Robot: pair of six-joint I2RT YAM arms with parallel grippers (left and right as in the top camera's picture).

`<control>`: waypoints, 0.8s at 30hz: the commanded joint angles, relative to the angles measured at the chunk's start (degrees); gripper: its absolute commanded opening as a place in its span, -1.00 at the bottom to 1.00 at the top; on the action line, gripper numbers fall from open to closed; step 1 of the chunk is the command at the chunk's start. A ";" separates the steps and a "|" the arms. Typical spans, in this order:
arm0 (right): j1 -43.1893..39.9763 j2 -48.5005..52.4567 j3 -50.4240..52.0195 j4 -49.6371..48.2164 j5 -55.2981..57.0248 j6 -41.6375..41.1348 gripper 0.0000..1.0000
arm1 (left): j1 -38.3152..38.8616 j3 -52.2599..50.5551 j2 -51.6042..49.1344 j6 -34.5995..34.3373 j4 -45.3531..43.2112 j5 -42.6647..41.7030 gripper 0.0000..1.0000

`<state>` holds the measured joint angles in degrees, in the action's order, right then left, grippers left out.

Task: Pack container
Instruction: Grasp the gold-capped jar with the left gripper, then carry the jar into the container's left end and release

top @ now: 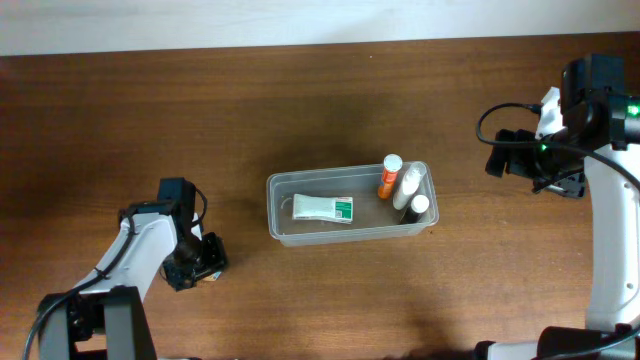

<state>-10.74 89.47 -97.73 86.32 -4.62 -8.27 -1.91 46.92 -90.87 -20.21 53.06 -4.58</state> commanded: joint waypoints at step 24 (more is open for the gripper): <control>-0.15 -0.61 0.02 0.00 -0.57 0.57 0.86 | 15.52 33.38 7.98 0.74 9.60 -0.59 -0.53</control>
<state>-10.74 89.47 -97.67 86.32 -4.62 -8.10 8.21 76.82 -84.97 -20.16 63.57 -4.54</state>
